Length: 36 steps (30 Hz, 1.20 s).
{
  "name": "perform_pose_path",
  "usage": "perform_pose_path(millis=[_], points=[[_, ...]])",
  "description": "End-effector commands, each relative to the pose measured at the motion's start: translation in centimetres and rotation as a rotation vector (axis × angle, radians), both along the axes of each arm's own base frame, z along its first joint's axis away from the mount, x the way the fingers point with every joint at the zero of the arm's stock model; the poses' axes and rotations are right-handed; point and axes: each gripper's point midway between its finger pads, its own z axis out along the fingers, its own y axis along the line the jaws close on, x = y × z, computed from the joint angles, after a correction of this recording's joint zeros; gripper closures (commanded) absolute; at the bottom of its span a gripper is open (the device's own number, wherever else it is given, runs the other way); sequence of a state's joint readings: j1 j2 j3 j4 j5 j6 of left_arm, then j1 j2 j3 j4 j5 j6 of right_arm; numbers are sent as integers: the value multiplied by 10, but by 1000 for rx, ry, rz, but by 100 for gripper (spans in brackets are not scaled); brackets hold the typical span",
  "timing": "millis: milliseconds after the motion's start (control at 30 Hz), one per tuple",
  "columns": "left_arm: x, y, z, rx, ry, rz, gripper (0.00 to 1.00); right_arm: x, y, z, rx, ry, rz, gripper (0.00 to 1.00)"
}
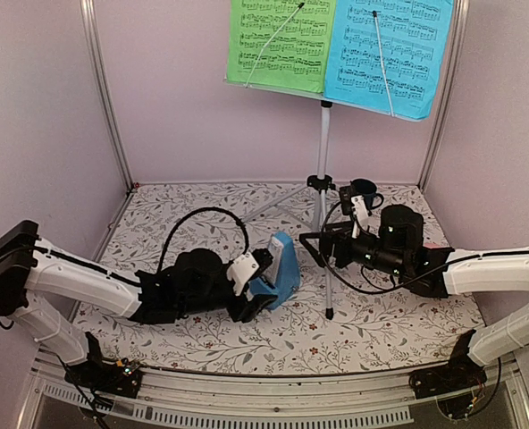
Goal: Set up the instrument practice props
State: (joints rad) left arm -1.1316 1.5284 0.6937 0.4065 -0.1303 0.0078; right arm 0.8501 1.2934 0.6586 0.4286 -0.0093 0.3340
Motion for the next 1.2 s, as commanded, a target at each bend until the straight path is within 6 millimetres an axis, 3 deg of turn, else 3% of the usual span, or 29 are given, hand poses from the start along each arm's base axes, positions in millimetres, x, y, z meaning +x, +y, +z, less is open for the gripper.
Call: perform_pose_path(millis=[0,133,400,767,833,900,1100,1167], points=[[18,32,21,-57,-63,148,29,0,-1,8,30,-12,5,1],[39,66,31,-123,-43,268,27,0,0,7,31,-8,14,1],[54,127,65,-362,-11,338,23,-4,3,9,30,-18,44,1],[101,173,48,-376,177,500,18,-4,2,12,33,-27,70,1],[109,178,46,-368,201,520,14,-1,-4,14,39,-31,64,1],[118,181,44,-364,230,542,2,2,-12,17,47,-36,56,1],[155,205,30,-322,360,659,0,27,-56,26,71,-34,-26,1],[166,213,27,-332,406,676,1,41,-80,24,72,-14,-85,1]])
